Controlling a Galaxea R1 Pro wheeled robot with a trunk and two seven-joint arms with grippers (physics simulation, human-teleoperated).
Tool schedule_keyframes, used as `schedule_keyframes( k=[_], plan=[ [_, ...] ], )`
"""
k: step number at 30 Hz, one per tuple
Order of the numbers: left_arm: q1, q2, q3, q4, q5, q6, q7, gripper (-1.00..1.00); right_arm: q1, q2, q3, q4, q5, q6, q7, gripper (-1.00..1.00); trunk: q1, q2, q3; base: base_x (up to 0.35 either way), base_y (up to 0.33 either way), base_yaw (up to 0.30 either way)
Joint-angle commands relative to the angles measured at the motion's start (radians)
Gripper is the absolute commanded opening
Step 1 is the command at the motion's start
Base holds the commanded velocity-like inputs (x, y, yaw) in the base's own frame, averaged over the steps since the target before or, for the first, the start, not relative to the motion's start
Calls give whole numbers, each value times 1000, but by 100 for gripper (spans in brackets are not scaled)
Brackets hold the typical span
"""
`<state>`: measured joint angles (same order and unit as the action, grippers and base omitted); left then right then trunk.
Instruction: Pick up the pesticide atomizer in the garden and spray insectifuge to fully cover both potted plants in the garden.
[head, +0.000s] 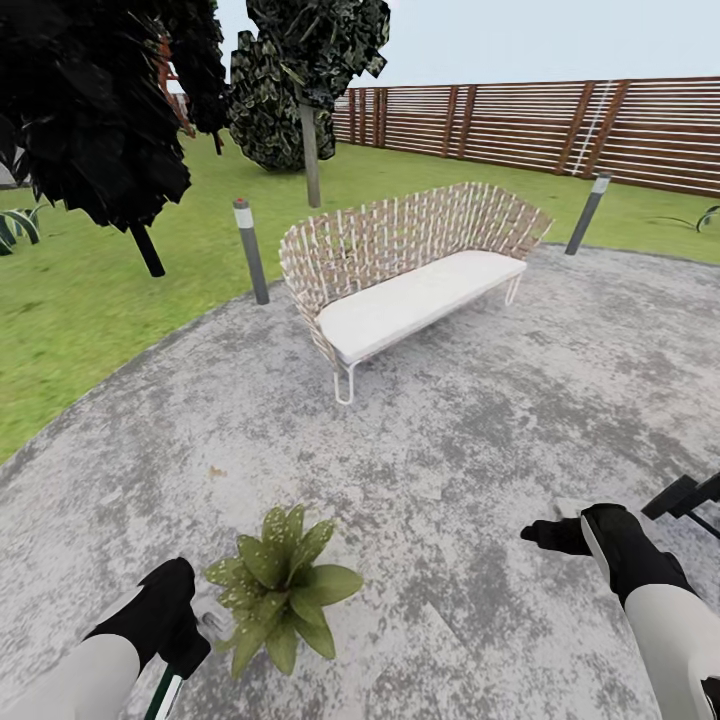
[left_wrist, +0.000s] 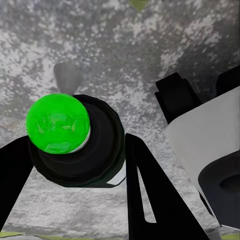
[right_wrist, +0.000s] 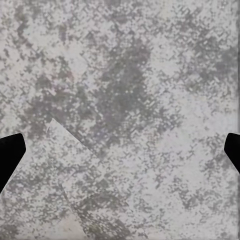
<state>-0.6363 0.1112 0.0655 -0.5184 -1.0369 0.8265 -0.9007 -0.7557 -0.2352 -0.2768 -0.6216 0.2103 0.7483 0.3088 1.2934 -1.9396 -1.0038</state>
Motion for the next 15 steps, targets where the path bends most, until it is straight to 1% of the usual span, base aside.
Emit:
schedule_keyframes(
  k=[1, 6, 8, 13, 15],
  plan=[
    [0, -1, 5, -2, -9, 3, -9, -100, -1, 1, -4, -1, 11, 3, 9, 100, 0, 0, -1, 6, -24, 3],
    [0, -1, 5, -2, -9, 3, -9, -100, -1, 1, -5, -1, 9, 3, 9, 100, 0, 0, -1, 1, -2, 18],
    [0, -1, 5, -2, -9, 3, -9, -100, -1, 1, -5, -1, 9, 3, 9, 100, 0, 0, -2, 0, 0, 184],
    [0, -2, 5, -2, -9, 3, -9, -100, -1, 1, -5, -1, 9, 3, 9, 100, 0, 0, -4, 0, -1, 247],
    [0, -6, 5, -2, -9, 3, -9, -100, -1, 1, -5, 0, 9, 3, 9, 100, 0, 0, -5, 0, -83, 211]
  ],
)
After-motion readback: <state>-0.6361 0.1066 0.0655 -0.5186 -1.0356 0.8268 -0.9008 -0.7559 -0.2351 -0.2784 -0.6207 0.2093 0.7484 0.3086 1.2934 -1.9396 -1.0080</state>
